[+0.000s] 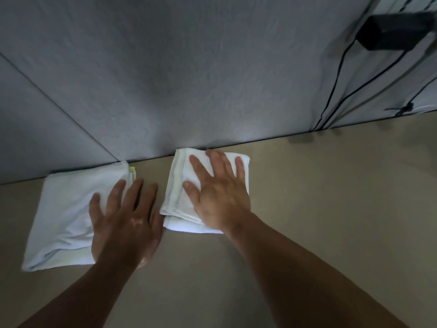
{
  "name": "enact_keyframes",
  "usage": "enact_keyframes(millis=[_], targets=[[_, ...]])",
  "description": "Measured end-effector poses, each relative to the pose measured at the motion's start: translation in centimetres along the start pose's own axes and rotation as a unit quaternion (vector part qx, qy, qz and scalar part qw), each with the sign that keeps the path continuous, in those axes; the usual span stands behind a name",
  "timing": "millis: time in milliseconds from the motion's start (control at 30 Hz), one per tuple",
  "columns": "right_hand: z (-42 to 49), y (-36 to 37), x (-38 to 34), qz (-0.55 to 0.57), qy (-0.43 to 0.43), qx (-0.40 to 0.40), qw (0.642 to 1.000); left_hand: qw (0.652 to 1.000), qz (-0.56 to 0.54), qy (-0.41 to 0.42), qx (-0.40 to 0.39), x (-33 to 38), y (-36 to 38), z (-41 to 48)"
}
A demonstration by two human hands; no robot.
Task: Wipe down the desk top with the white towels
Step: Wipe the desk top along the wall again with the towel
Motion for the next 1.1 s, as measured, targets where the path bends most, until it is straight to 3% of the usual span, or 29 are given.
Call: enact_keyframes(millis=[233,533,733,1100], targets=[[0.1,-1.9,4.4,-0.016,0.03,0.016,0.999,1.0,-0.007,-0.022,-0.004,-0.1,0.2,0.1],[-1.6,-7.8,16.0,-0.088,0.136,0.134,0.978,0.999,-0.031,-0.02,0.032,-0.1,-0.2,-0.1],[-1.9,-6.1,14.1,-0.008,0.265,0.12,0.957,0.999,-0.037,-0.019,0.021,-0.1,-0.1,-0.1],[-9.1,-1.0,5.6,-0.046,0.209,0.077,0.974,1.0,-0.029,-0.006,0.011,0.0,-0.8,-0.2]])
Point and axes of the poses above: each hand's wrist, its own z-axis towards the middle knuckle, its own y-axis out of the palm, x = y × z, the point moved 9 cm from there along z, towards the middle knuckle, and after that the axes turned 10 degrees about z, right-handed, at the moved point
